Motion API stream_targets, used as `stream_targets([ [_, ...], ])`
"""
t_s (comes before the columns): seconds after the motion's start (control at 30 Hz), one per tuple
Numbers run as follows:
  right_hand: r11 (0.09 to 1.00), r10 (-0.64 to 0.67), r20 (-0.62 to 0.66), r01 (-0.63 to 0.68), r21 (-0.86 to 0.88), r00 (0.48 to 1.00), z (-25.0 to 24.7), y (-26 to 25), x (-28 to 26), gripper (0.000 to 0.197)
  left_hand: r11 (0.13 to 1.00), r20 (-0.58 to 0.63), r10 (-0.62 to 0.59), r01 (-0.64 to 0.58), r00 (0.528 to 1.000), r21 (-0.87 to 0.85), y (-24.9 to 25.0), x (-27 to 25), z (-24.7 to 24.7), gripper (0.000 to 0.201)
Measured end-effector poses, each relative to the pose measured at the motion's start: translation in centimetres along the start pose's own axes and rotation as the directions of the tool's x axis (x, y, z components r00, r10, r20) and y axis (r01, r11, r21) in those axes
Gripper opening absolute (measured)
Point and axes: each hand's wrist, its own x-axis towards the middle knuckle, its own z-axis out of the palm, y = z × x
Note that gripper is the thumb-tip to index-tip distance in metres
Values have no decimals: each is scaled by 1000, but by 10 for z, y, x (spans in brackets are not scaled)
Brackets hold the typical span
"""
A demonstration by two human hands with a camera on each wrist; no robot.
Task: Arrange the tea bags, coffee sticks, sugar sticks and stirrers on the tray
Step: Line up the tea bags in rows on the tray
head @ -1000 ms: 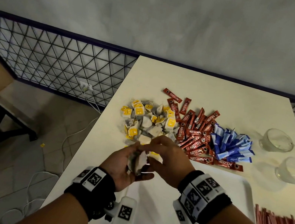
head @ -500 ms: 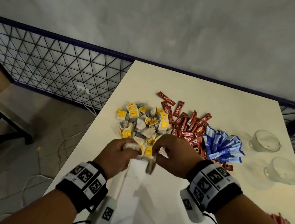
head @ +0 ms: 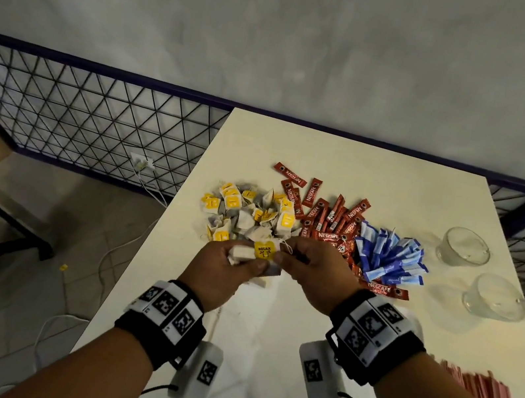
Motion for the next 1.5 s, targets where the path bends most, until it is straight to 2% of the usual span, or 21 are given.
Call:
stream_targets([
  [0.1, 999, 18, -39, -17, 27, 999, 7, 7, 3, 17, 999, -3, -26, 26, 1000, 35, -4, 3, 1, 18],
  [0.17, 990, 115, -91, -107, 87, 989, 15, 23, 5, 18, 992, -68, -96, 101, 993, 79, -16, 8, -3, 12],
  [0.27, 935, 339, -174, -311, 171, 925, 31, 62, 7, 19, 957, -158, -215, 240, 964, 163, -44, 11, -10, 8],
  [0.37, 875, 484, -172, -473, 101, 858, 50, 94, 10, 18, 924, -178, -277, 312, 944, 221, -73, 9, -16, 18],
  [0.43, 853, 519, -180, -520, 43, 836, 57, 99, 12, 13, 910, -184, -299, 338, 936, 240, -83, 6, -19, 21],
  [0.57, 813, 579, -201, -580, 59, 790, 61, 95, 18, 19, 892, -182, -320, 360, 930, 274, -89, 4, -26, 19],
  [0.7, 795, 585, -213, -605, -37, 783, 65, 94, 26, 19, 880, -164, -329, 365, 930, 303, -94, 4, -31, 18],
  [0.83, 793, 579, -265, -608, -38, 771, 68, 92, 28, 17, 868, -149, -295, 330, 944, 370, -92, 5, -32, 20],
  [0.9, 823, 548, -302, -568, 26, 780, 66, 92, 24, 15, 849, -132, -260, 292, 957, 441, -88, 4, -31, 16],
  [0.97, 891, 437, -320, -454, 26, 841, 63, 93, 19, 11, 817, -106, -203, 228, 973, 530, -84, 6, -30, 12],
  [1.03, 933, 306, -288, -346, -97, 907, 61, 96, 15, 15, 768, -40, -121, 119, 992, 629, -85, 12, -29, 22],
  [1.1, 931, 254, -219, -300, -208, 942, 61, 100, 15, 21, 699, 66, -73, 4, 995, 715, -87, 22, -25, 34],
  [1.2, 914, 244, -143, -277, -296, 959, 62, 102, 19, 26, 559, 181, -135, -76, 974, 826, -88, 38, -18, 44],
  [1.33, 903, 222, -97, -242, -354, 970, 61, 100, 20, 27, 426, 203, -256, -78, 945, 901, -91, 48, -12, 48],
  [1.4, 905, 219, -89, -237, -353, 972, 61, 99, 19, 28, 412, 203, -258, -83, 944, 908, -91, 50, -10, 48],
  [1.5, 908, 228, -79, -241, -343, 970, 61, 99, 19, 27, 438, 211, -262, -78, 942, 896, -90, 49, -11, 47],
])
